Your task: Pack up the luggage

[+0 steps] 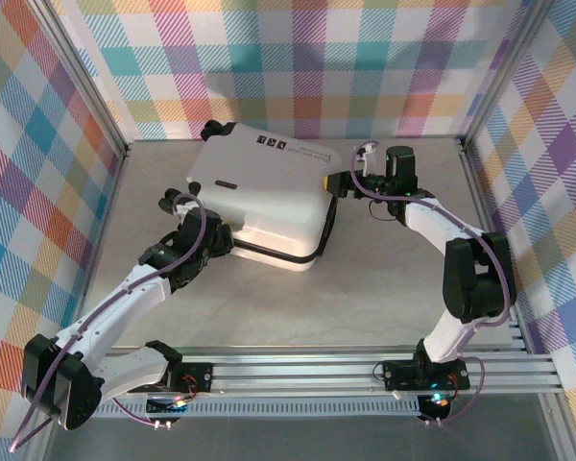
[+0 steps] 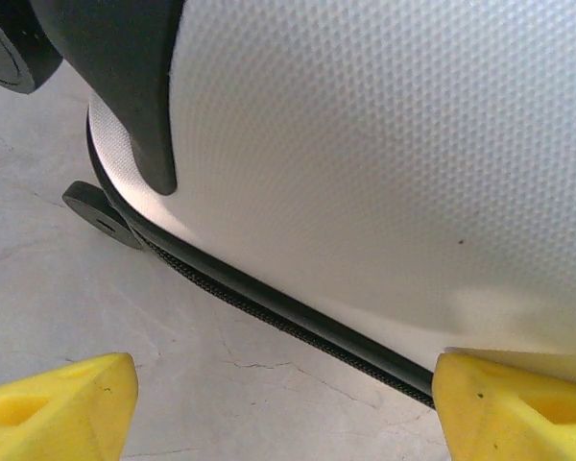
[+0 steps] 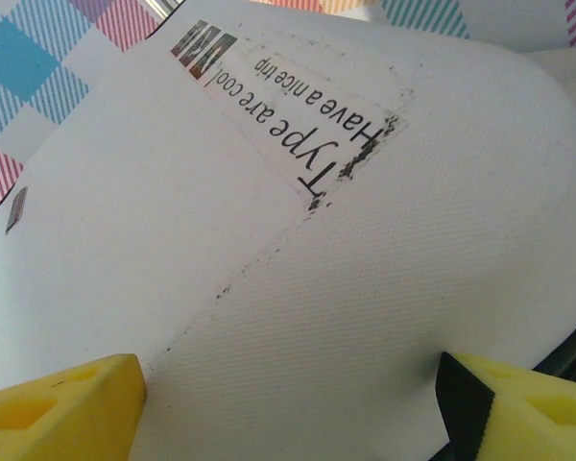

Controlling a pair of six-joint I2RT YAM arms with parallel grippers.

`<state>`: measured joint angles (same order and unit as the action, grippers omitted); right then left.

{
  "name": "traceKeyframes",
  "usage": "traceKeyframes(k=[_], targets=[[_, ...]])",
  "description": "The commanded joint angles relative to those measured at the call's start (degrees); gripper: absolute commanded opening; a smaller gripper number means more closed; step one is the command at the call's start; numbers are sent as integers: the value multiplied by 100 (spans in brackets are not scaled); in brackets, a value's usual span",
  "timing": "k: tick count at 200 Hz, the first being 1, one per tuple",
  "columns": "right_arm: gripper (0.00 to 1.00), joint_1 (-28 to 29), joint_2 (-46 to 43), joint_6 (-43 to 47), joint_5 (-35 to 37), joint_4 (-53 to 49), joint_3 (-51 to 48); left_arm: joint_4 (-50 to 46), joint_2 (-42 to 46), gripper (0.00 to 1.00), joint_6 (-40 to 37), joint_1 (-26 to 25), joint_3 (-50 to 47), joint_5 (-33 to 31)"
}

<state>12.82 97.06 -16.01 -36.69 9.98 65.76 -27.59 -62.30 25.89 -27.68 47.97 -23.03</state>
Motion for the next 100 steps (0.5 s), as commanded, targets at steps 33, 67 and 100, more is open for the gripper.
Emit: traceKeyframes(k=[33,67,100], targets=[[83,-17,153,23,575,-1056,955,-46,706,79,200,63,-121,372],[84,-24,616,103,586,-1432,1725,264,838,77,447,27,-369,948],[84,-19,1241,215,320,-1838,2647,904,719,75,654,-150,-529,1367]])
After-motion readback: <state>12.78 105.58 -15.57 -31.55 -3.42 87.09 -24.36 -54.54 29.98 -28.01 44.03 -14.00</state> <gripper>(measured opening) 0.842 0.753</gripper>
